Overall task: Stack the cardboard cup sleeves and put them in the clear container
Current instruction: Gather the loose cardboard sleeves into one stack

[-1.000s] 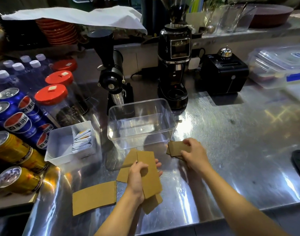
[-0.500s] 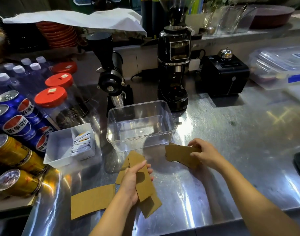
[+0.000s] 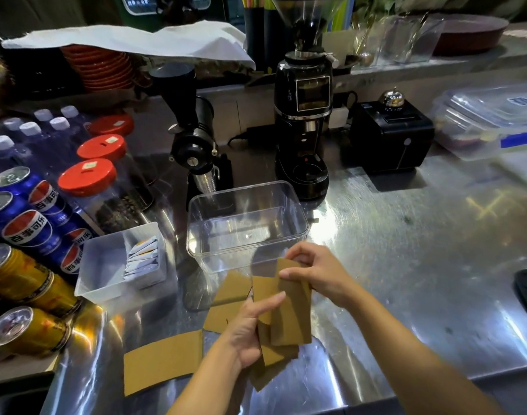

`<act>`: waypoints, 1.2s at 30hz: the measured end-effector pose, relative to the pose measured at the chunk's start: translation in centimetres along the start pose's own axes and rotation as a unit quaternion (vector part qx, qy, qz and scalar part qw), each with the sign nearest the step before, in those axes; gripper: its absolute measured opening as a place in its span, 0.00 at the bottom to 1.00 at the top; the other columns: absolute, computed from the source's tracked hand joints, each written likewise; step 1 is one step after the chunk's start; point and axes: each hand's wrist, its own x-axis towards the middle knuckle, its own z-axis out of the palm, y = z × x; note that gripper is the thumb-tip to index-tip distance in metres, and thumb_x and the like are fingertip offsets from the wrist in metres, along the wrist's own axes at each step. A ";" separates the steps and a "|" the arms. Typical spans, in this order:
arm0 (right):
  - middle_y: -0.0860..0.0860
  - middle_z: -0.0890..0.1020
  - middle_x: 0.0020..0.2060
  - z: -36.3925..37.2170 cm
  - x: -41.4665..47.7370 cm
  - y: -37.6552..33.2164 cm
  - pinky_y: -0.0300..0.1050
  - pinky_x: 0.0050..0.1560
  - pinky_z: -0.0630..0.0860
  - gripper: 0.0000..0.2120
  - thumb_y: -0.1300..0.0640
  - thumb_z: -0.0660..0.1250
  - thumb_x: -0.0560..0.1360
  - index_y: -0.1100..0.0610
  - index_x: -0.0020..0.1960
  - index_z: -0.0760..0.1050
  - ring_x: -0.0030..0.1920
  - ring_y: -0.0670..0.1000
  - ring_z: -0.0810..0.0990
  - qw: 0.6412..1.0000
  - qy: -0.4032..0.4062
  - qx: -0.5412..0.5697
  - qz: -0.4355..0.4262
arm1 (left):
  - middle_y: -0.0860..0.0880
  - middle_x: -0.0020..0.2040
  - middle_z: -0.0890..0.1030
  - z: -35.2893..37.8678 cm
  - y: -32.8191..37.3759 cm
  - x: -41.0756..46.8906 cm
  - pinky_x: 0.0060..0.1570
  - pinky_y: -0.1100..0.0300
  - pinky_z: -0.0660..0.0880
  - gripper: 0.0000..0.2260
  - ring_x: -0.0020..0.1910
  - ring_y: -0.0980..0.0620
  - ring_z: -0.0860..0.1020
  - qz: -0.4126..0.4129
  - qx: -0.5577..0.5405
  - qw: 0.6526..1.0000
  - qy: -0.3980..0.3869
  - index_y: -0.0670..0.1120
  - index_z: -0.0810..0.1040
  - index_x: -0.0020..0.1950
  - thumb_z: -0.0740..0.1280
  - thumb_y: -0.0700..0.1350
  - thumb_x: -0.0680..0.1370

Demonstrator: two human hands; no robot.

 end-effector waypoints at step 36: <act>0.46 0.82 0.35 -1.4 -1.0 0.7 0.34 0.37 0.75 0.05 0.59 0.71 0.69 0.51 0.44 0.81 0.37 0.44 0.80 0.975 -0.135 -0.126 0.125 | 0.39 0.43 0.83 -1.6 0.8 -0.5 0.33 0.48 0.81 0.22 0.39 0.40 0.82 0.060 0.075 0.995 0.020 0.40 0.72 0.55 0.72 0.29 0.64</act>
